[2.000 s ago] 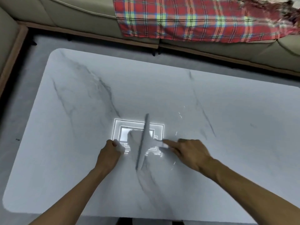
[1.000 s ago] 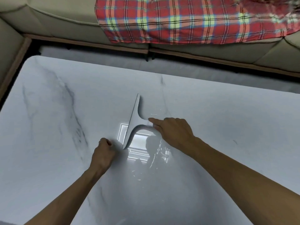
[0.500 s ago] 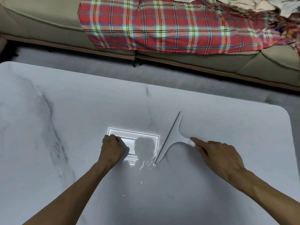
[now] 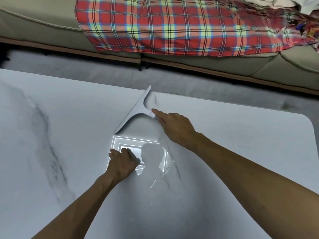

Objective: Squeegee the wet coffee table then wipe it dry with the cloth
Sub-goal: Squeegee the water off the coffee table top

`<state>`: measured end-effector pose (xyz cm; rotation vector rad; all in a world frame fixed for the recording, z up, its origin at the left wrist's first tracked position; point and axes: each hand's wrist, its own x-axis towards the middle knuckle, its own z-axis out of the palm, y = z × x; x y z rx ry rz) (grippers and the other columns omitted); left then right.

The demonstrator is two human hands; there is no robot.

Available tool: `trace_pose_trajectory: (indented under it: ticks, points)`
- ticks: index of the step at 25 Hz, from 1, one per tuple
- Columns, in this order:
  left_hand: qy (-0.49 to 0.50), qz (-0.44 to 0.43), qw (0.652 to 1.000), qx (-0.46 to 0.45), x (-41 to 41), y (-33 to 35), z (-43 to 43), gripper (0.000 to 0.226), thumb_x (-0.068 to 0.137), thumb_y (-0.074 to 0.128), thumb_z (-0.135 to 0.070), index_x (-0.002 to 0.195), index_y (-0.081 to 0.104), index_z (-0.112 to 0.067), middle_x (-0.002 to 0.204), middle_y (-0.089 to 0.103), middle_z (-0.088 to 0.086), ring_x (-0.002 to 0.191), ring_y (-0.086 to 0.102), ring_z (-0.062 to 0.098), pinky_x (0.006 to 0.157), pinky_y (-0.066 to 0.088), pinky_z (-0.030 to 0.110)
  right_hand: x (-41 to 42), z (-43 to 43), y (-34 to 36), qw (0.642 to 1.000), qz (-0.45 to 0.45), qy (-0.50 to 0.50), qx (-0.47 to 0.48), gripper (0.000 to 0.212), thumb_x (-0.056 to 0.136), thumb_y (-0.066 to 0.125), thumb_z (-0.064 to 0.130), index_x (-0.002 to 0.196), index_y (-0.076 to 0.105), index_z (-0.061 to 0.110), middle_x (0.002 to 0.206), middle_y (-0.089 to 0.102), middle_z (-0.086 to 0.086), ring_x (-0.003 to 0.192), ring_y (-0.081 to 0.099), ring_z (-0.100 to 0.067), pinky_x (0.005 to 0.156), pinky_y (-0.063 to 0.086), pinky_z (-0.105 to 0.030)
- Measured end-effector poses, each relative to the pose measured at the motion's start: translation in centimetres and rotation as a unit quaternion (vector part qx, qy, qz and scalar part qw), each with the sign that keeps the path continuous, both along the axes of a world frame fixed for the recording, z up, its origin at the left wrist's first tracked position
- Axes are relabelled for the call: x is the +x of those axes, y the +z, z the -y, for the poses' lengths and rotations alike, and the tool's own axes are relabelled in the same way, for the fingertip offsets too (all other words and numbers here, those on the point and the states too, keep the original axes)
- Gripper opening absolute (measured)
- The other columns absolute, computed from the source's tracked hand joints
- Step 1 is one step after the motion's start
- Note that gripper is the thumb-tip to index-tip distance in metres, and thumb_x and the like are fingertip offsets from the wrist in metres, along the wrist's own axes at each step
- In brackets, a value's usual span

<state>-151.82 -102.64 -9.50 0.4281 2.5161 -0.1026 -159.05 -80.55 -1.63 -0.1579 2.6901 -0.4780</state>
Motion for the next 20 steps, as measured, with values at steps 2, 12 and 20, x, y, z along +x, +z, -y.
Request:
trace_pose_trajectory:
  ticks: [2, 12, 20]
  points:
    - [-0.039, -0.085, 0.994, -0.047, -0.5, 1.2, -0.2, 0.079, 0.014, 0.068, 0.016, 0.089, 0.047, 0.004, 0.040, 0.047, 0.020, 0.030, 0.052, 0.047, 0.018, 0.035, 0.036, -0.8, 1.1, -0.3, 1.000, -0.004, 0.016, 0.004, 0.043, 0.104, 0.030, 0.030, 0.145, 0.032, 0.042, 0.111, 0.066, -0.012, 0.097, 0.060, -0.037, 0.081, 0.048, -0.040]
    - [-0.023, 0.000, 0.999, -0.045, 0.5, 0.2, 0.4, 0.033, 0.073, 0.047, 0.018, 0.058, 0.071, 0.001, 0.044, 0.049, 0.013, 0.032, 0.055, 0.039, 0.027, 0.046, 0.050, 9.0, -9.8, 3.7, 0.984, 0.062, -0.041, 0.162, 0.056, 0.101, 0.033, 0.023, 0.149, 0.017, 0.047, 0.081, 0.052, 0.001, 0.070, 0.052, -0.027, 0.062, 0.034, -0.032]
    - [0.120, 0.064, 0.977, 0.162, 0.2, 0.1, -1.1, 0.042, 0.077, 0.018, 0.016, 0.059, 0.050, -0.005, 0.059, 0.040, 0.001, 0.057, 0.045, 0.017, 0.053, 0.041, 0.026, 1.5, -9.4, 2.9, 0.991, 0.039, -0.097, 0.081, 0.043, 0.104, 0.023, 0.042, 0.146, 0.031, 0.039, 0.120, 0.063, -0.013, 0.106, 0.056, -0.039, 0.083, 0.045, -0.042]
